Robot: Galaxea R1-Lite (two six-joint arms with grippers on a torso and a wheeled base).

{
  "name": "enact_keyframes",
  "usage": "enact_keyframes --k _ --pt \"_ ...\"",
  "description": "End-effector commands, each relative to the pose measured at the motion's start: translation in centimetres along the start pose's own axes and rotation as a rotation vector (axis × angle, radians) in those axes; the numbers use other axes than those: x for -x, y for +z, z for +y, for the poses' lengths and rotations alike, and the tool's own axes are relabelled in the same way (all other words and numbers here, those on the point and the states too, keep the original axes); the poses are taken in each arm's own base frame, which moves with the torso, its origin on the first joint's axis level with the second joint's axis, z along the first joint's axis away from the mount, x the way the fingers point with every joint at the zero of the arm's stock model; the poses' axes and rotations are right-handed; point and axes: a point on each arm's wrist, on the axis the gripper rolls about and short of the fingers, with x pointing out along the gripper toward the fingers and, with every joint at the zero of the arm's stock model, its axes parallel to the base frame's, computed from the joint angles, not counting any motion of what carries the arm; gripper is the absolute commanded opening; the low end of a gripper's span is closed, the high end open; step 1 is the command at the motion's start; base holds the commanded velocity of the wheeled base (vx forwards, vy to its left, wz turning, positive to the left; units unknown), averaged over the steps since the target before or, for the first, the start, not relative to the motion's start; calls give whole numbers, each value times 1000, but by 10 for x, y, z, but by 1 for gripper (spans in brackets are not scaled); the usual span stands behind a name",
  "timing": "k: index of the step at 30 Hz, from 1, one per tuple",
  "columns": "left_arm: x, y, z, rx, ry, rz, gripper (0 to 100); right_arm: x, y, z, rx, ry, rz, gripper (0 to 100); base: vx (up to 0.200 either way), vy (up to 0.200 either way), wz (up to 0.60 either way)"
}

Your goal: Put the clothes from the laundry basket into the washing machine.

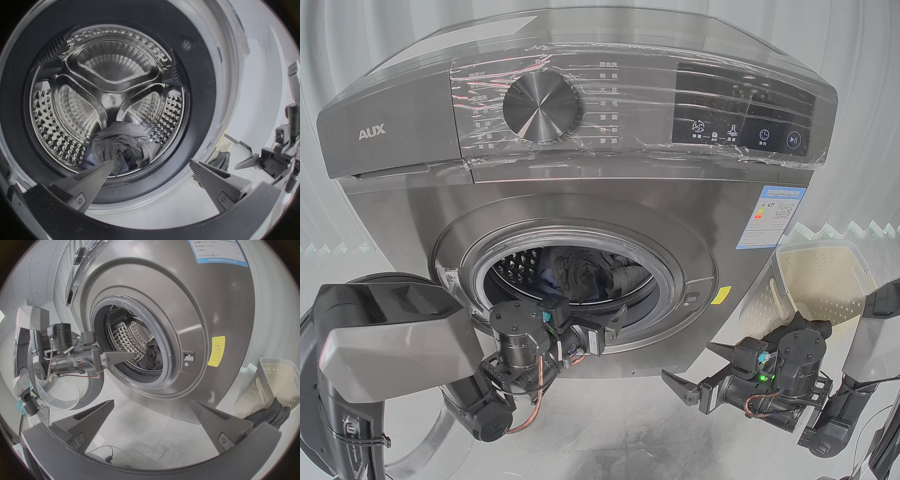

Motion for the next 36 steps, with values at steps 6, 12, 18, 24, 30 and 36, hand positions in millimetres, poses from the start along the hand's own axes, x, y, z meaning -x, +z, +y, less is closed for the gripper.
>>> enact_keyframes --k 6,12,18,24,30,36 --pt "102 68 -14 83 -93 -79 100 18 14 -3 -8 -9 -54 100 0 0 0" --pt "154 84 1 132 -23 -127 100 30 30 -16 -38 -61 -130 100 0 0 0" --pt "183 87 3 133 -36 -148 100 59 60 -22 -43 -91 -293 100 0 0 0" --pt "202 82 9 86 -34 -130 100 78 61 -37 -43 -169 -316 100 0 0 0" --pt "215 83 12 37 -28 -137 100 94 52 -41 -45 -199 -291 100 -167 0 0" --pt "223 89 22 -6 21 -168 100 101 49 -40 -55 -201 -286 100 -200 0 0"
